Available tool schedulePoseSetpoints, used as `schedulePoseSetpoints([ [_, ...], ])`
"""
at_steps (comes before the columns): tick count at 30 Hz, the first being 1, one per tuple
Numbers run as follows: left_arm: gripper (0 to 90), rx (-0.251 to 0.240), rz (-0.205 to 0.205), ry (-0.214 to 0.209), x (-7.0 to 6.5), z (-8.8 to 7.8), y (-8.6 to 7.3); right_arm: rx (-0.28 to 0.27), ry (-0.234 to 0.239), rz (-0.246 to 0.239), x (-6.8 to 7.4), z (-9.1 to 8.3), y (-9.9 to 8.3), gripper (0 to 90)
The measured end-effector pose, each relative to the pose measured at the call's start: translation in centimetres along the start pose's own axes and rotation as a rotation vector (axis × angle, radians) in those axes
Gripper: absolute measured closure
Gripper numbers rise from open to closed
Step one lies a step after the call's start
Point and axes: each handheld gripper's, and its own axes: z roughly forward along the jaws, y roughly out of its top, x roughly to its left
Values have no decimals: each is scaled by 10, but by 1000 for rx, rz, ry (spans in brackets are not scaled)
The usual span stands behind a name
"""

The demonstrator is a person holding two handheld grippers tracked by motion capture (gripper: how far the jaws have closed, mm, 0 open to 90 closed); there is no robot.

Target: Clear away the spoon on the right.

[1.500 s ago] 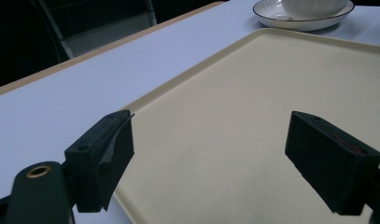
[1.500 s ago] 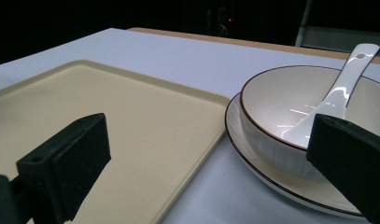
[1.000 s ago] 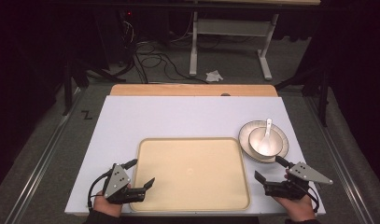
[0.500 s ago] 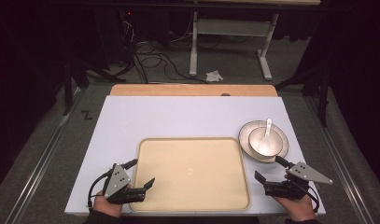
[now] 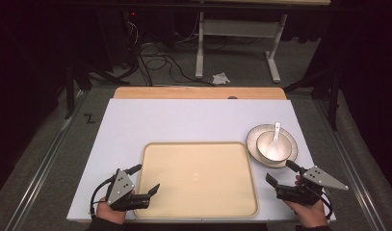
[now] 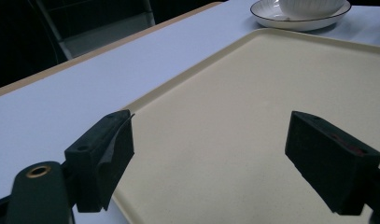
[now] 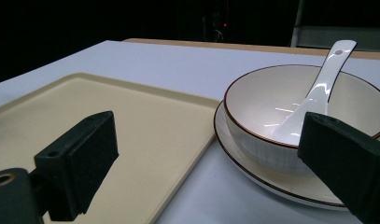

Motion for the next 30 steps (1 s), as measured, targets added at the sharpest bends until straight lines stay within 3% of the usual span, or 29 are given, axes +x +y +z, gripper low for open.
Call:
schedulePoseSetpoints([
  [6,159,-2,0,-2,0,0,0,-2,-13,8,-3,-1,0,76],
  [10,159,-6,-8,-2,0,0,0,2,-48,-14,-3,-1,1,146],
  [15,159,-13,-20,-7,2,1,-1,18,-73,-39,-1,4,6,296],
  [21,159,-20,-36,-13,3,1,0,43,-116,-34,-6,14,25,579],
  [22,159,-23,-38,-10,3,1,0,43,-116,-34,-6,14,25,579],
  [24,159,-29,-31,-16,0,1,1,70,-152,-19,-14,20,34,715],
  [25,159,-28,-26,-19,-1,1,1,70,-152,-19,-14,20,34,715],
  [30,159,-29,-25,-28,0,0,2,128,-200,-3,-30,34,46,900],
])
